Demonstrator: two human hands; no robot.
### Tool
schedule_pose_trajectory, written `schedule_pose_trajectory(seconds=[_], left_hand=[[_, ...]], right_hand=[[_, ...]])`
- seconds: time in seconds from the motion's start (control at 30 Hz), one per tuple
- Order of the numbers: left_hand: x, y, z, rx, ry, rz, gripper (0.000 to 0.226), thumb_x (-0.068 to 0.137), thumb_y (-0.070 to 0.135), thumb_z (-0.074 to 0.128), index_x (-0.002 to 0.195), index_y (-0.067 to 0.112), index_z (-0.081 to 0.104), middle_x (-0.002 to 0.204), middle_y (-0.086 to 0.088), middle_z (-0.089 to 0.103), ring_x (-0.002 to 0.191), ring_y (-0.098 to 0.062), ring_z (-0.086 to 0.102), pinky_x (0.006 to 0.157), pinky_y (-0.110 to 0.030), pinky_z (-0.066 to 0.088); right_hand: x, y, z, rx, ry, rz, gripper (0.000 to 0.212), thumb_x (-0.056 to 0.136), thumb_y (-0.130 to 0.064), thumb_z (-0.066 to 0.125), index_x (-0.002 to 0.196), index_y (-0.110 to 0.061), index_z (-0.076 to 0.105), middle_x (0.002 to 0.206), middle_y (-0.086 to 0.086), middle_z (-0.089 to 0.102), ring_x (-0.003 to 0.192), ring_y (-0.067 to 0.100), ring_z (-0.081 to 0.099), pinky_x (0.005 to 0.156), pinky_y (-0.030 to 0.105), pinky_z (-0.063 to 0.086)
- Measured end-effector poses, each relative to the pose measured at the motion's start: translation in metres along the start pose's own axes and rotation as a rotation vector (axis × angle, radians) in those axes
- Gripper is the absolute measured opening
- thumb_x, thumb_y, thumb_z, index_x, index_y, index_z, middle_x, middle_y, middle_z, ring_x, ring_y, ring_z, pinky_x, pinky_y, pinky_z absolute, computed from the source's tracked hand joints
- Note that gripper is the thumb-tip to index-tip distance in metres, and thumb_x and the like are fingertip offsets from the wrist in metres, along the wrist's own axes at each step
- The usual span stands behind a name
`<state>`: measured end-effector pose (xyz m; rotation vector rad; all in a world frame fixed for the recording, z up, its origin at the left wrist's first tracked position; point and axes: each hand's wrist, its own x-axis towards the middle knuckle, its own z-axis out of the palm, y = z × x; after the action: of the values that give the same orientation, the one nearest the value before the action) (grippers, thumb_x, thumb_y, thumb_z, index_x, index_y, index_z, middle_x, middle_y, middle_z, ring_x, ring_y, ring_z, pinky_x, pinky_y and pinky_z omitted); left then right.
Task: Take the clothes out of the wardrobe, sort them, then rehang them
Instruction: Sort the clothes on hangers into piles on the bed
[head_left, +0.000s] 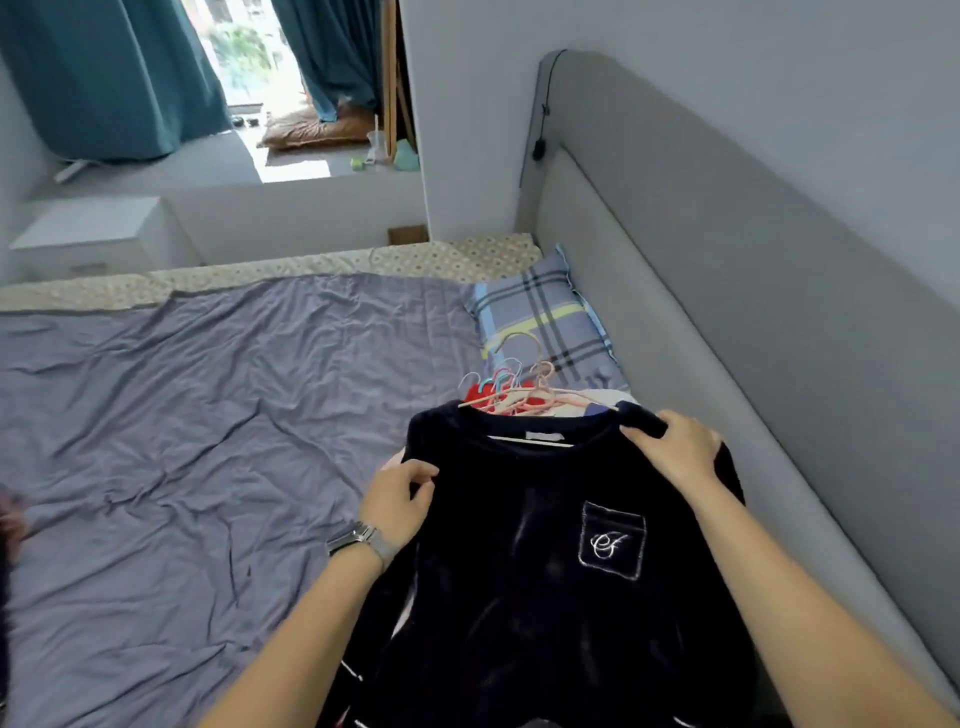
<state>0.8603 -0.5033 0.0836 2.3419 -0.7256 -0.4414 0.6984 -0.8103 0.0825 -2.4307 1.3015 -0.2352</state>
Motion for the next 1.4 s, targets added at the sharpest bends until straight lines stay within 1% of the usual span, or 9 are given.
schedule_pose_trajectory(seconds=[0.1,0.23,0.43,0.6,0.77,0.9,1.0,1.2,1.4], left_hand=[[0.005,0.002,0.004,-0.021,0.055,-0.049,0.02,0.086,0.004,0.056,0.098,0.013,0.069,0.1,0.005,0.066,0.091,-0.012,0.062,0.078,-0.011,0.039],[0.009,0.0,0.006,0.009,0.098,-0.118,0.023,0.087,0.006,0.054,0.102,0.017,0.07,0.097,0.001,0.071,0.093,-0.015,0.064,0.083,-0.021,0.043],[0.009,-0.007,0.017,0.017,0.134,-0.21,0.025,0.088,0.006,0.053,0.108,0.013,0.067,0.105,-0.003,0.07,0.101,-0.017,0.063,0.085,-0.015,0.038],[0.002,-0.012,0.03,0.015,0.107,-0.226,0.028,0.087,0.007,0.053,0.112,0.014,0.064,0.106,-0.002,0.068,0.102,-0.017,0.062,0.088,-0.019,0.04],[-0.02,-0.018,0.024,-0.013,0.077,-0.23,0.031,0.089,0.008,0.053,0.118,0.012,0.059,0.113,-0.004,0.064,0.108,-0.016,0.058,0.09,-0.017,0.037],[-0.058,-0.045,-0.005,-0.009,0.08,-0.298,0.035,0.088,0.011,0.054,0.123,0.016,0.056,0.114,-0.004,0.061,0.105,-0.018,0.058,0.091,-0.022,0.039],[-0.097,-0.08,-0.037,0.038,0.09,-0.338,0.046,0.089,0.007,0.049,0.132,0.025,0.047,0.111,-0.005,0.06,0.091,-0.016,0.058,0.079,-0.022,0.043],[-0.206,-0.179,-0.126,0.021,0.276,-0.487,0.05,0.092,0.016,0.049,0.139,0.029,0.037,0.111,-0.004,0.06,0.085,-0.021,0.061,0.071,-0.029,0.047],[-0.35,-0.294,-0.212,-0.033,0.382,-0.587,0.042,0.093,0.021,0.05,0.135,0.026,0.045,0.101,-0.006,0.066,0.089,-0.022,0.062,0.08,-0.037,0.05]], right_hand=[[0.035,0.006,0.023,-0.054,-0.057,-0.103,0.023,0.082,-0.033,0.064,0.096,-0.016,0.059,0.095,0.01,0.067,0.1,0.034,0.06,0.084,0.039,0.037],[0.066,0.017,0.051,-0.302,-0.229,-0.271,0.057,0.082,-0.015,0.056,0.136,-0.026,0.04,0.117,0.012,0.057,0.107,0.034,0.053,0.091,0.042,0.039],[0.09,0.036,0.079,-0.55,-0.59,-0.192,0.05,0.091,-0.023,0.042,0.14,-0.03,0.04,0.143,0.007,0.038,0.131,0.029,0.037,0.105,0.038,0.035],[0.085,-0.004,0.085,-0.946,-0.547,-0.162,0.053,0.087,-0.035,0.049,0.139,-0.027,0.045,0.148,0.007,0.032,0.135,0.03,0.028,0.106,0.046,0.031],[0.033,-0.076,0.082,-0.452,-0.439,-0.383,0.04,0.086,-0.029,0.052,0.125,-0.021,0.055,0.133,0.007,0.051,0.123,0.029,0.044,0.095,0.041,0.041],[-0.035,-0.121,0.076,-0.014,-0.596,-0.502,0.039,0.087,-0.02,0.053,0.127,-0.021,0.055,0.118,0.001,0.061,0.107,0.021,0.057,0.085,0.031,0.045],[-0.093,-0.151,0.087,0.224,-0.71,-0.503,0.042,0.085,-0.014,0.056,0.126,-0.021,0.054,0.114,0.001,0.061,0.089,0.014,0.056,0.083,0.023,0.043],[-0.216,-0.247,0.13,0.225,-0.806,-0.621,0.046,0.083,-0.011,0.062,0.127,-0.017,0.052,0.11,-0.005,0.055,0.088,0.01,0.052,0.08,0.02,0.04],[-0.36,-0.365,0.196,0.135,-0.864,-0.778,0.051,0.082,-0.011,0.069,0.129,-0.008,0.051,0.12,0.012,0.057,0.107,0.021,0.054,0.087,0.021,0.038]])
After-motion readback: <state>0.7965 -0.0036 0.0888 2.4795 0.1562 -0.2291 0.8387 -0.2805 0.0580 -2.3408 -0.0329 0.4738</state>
